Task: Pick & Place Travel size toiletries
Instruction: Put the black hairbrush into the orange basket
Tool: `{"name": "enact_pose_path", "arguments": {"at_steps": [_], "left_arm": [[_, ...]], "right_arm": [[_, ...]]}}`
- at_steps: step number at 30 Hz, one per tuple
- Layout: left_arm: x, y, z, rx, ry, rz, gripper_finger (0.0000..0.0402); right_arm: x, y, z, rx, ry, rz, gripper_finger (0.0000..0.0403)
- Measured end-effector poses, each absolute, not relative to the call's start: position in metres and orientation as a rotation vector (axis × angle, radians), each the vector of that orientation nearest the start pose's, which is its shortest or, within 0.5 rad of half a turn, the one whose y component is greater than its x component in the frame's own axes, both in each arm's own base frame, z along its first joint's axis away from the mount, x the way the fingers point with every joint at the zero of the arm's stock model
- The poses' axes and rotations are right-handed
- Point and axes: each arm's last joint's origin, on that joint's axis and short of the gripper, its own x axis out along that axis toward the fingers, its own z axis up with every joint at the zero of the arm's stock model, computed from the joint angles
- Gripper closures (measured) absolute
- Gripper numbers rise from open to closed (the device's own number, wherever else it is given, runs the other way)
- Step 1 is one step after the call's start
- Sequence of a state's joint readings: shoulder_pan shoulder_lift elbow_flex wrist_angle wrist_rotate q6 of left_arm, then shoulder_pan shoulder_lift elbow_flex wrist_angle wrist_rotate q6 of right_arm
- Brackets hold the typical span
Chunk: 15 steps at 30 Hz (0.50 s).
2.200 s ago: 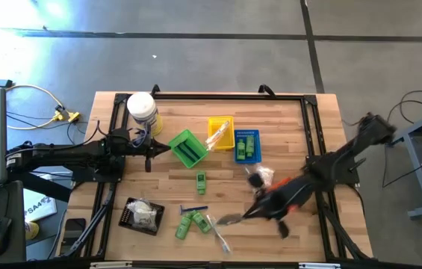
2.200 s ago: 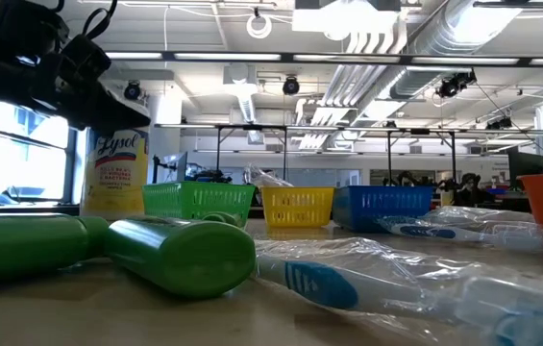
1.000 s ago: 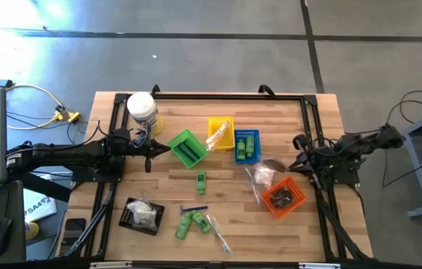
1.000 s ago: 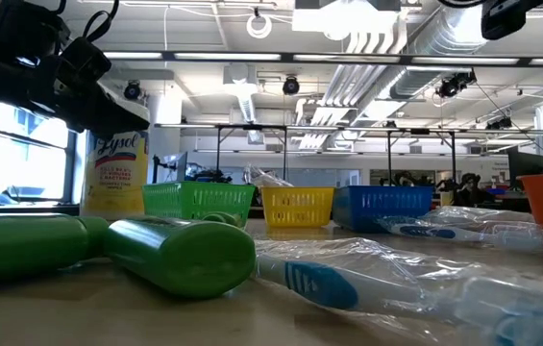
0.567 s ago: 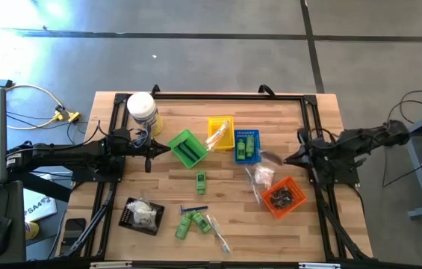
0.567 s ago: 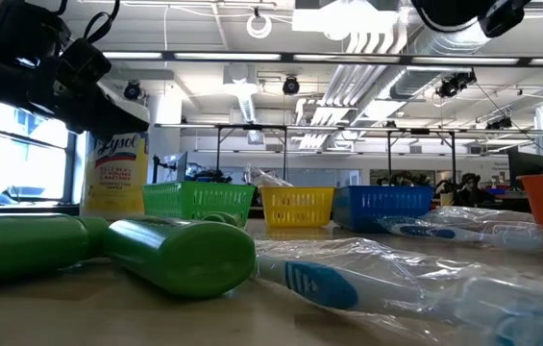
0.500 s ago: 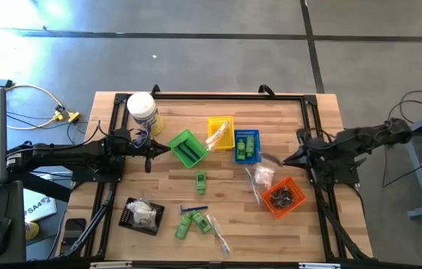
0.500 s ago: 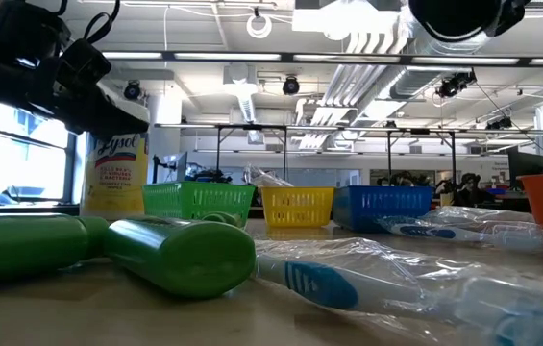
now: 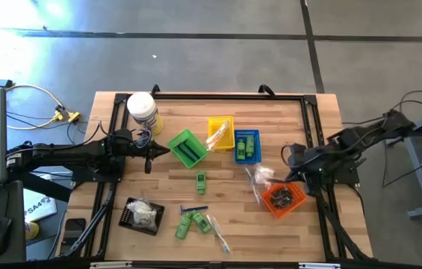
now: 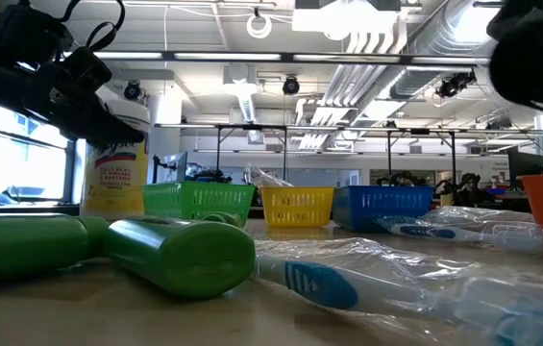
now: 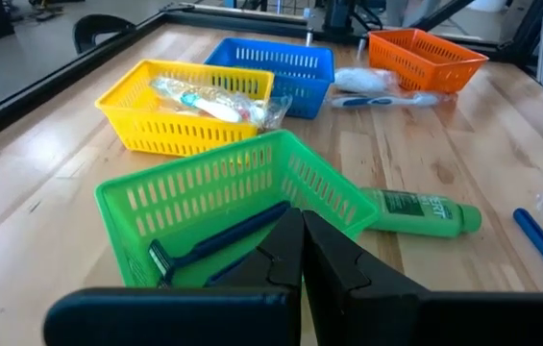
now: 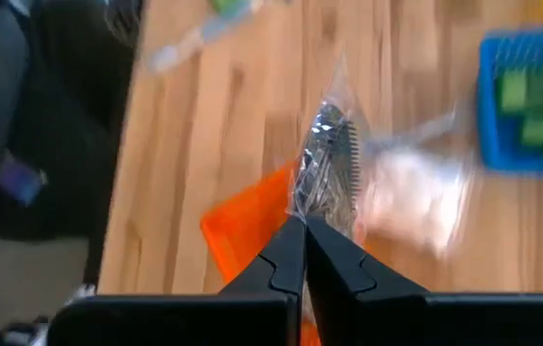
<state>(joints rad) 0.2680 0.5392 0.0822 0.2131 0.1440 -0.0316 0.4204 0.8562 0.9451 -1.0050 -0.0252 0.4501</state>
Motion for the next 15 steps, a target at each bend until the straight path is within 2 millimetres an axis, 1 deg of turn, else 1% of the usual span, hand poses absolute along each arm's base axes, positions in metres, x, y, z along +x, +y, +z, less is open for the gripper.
{"name": "enact_pose_path", "arguments": {"at_steps": [3, 9, 15], "left_arm": [[0.13, 0.031, 0.161, -0.081, 0.237, 0.128, 0.0402], [0.13, 0.031, 0.162, -0.078, 0.236, 0.127, 0.0402], [0.13, 0.032, 0.162, -0.074, 0.236, 0.14, 0.0402]], "right_arm": [[0.133, 0.065, 0.302, 0.238, 1.037, 0.172, 0.0399], [0.139, 0.079, 0.293, 0.213, 1.113, 0.175, 0.0399], [0.15, 0.098, 0.272, 0.141, 1.267, 0.134, 0.0399]]}}
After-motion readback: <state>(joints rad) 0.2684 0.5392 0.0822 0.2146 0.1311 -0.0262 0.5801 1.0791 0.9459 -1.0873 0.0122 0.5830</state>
